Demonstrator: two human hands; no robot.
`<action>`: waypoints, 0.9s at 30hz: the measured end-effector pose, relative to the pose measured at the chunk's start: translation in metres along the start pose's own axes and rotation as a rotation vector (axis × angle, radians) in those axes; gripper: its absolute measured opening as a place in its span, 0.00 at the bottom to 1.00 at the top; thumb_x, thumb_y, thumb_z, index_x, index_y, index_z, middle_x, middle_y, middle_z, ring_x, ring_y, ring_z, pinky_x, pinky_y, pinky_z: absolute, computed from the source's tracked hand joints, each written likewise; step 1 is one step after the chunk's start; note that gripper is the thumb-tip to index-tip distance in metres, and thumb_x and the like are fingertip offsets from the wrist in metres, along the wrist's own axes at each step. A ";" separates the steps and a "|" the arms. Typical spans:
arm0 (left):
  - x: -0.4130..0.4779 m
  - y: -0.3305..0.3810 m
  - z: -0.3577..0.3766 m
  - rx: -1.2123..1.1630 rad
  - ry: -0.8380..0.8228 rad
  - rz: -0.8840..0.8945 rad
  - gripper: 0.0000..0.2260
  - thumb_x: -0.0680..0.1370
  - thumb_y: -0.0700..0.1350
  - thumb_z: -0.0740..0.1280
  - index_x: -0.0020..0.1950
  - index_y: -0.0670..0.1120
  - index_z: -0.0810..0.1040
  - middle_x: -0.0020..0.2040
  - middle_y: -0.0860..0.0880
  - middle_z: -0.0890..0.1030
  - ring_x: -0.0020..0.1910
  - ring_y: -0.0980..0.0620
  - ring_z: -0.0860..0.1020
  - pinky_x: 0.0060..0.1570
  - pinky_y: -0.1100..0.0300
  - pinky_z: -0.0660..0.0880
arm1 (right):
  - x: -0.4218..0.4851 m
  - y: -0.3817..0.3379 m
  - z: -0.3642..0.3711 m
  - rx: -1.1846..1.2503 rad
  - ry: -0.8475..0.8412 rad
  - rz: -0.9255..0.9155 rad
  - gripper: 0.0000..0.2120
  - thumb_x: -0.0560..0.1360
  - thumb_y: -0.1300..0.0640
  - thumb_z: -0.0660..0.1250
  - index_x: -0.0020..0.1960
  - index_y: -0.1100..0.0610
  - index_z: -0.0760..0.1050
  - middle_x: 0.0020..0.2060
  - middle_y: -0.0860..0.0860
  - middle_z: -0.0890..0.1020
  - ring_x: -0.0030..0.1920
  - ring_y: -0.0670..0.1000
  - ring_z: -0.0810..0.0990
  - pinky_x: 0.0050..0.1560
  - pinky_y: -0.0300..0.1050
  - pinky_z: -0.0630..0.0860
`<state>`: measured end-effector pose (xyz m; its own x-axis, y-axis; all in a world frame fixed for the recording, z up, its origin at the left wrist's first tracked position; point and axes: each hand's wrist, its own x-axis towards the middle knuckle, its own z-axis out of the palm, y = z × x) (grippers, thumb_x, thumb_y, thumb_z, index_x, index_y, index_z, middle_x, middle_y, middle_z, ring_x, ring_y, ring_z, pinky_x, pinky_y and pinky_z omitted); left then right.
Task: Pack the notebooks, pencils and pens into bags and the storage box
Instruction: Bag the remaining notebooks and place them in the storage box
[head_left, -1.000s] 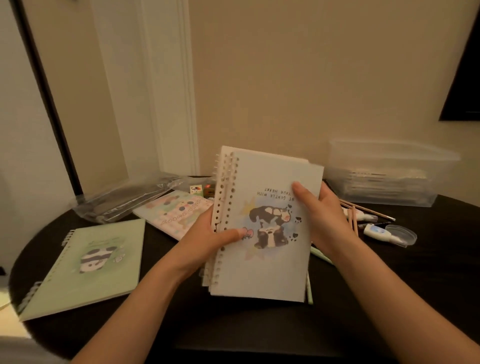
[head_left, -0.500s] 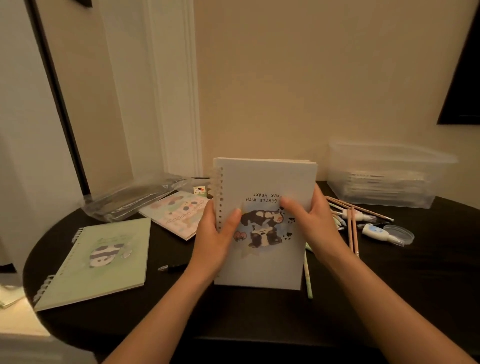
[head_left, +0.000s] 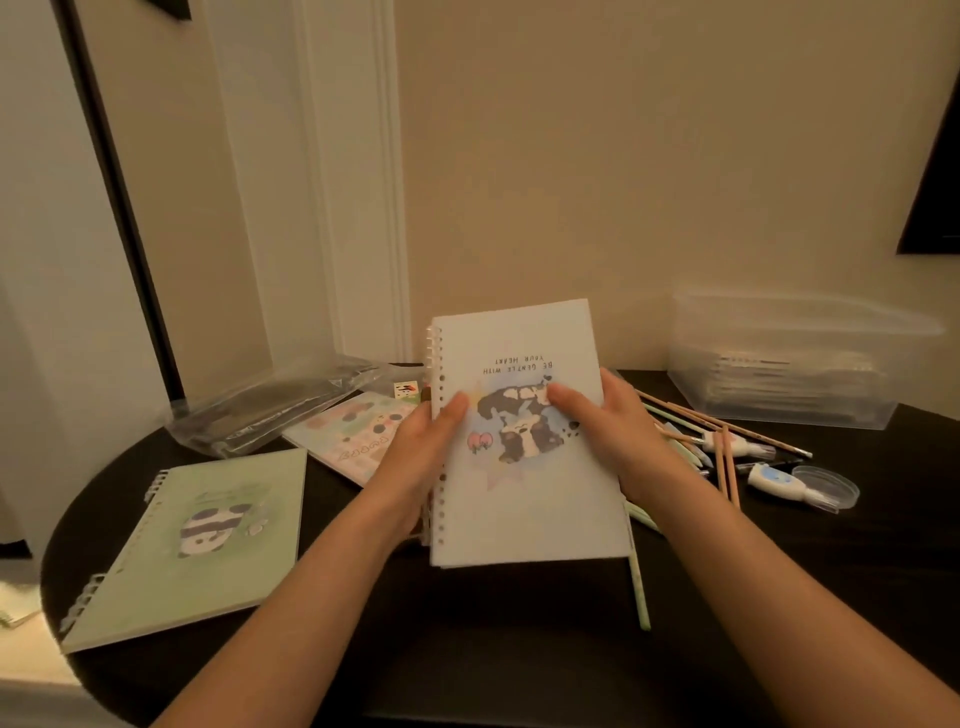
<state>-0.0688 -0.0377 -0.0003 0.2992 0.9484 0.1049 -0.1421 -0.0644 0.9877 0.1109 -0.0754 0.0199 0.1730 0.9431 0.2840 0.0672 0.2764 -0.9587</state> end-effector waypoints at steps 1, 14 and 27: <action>0.004 0.004 -0.005 -0.028 -0.016 -0.047 0.14 0.78 0.52 0.62 0.59 0.45 0.76 0.50 0.46 0.84 0.47 0.46 0.83 0.48 0.50 0.79 | 0.007 -0.001 0.003 0.015 0.022 0.011 0.04 0.78 0.56 0.65 0.49 0.47 0.72 0.46 0.48 0.82 0.41 0.48 0.84 0.37 0.41 0.81; 0.075 0.018 -0.051 -0.160 0.120 -0.034 0.13 0.78 0.46 0.64 0.62 0.45 0.75 0.51 0.44 0.83 0.47 0.44 0.81 0.39 0.51 0.79 | 0.083 -0.005 0.034 0.385 -0.103 0.269 0.20 0.83 0.46 0.46 0.53 0.55 0.73 0.44 0.53 0.84 0.47 0.53 0.82 0.46 0.49 0.76; 0.094 -0.004 -0.106 -0.483 0.440 0.012 0.14 0.79 0.47 0.63 0.65 0.46 0.74 0.54 0.45 0.81 0.45 0.47 0.81 0.33 0.53 0.81 | 0.121 0.060 0.084 -0.909 -0.316 0.256 0.18 0.77 0.48 0.64 0.57 0.63 0.74 0.46 0.55 0.77 0.46 0.52 0.75 0.44 0.44 0.72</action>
<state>-0.1406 0.0842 -0.0068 -0.1044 0.9936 -0.0427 -0.5818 -0.0262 0.8129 0.0530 0.0711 -0.0050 0.0268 0.9969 -0.0739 0.8144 -0.0647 -0.5768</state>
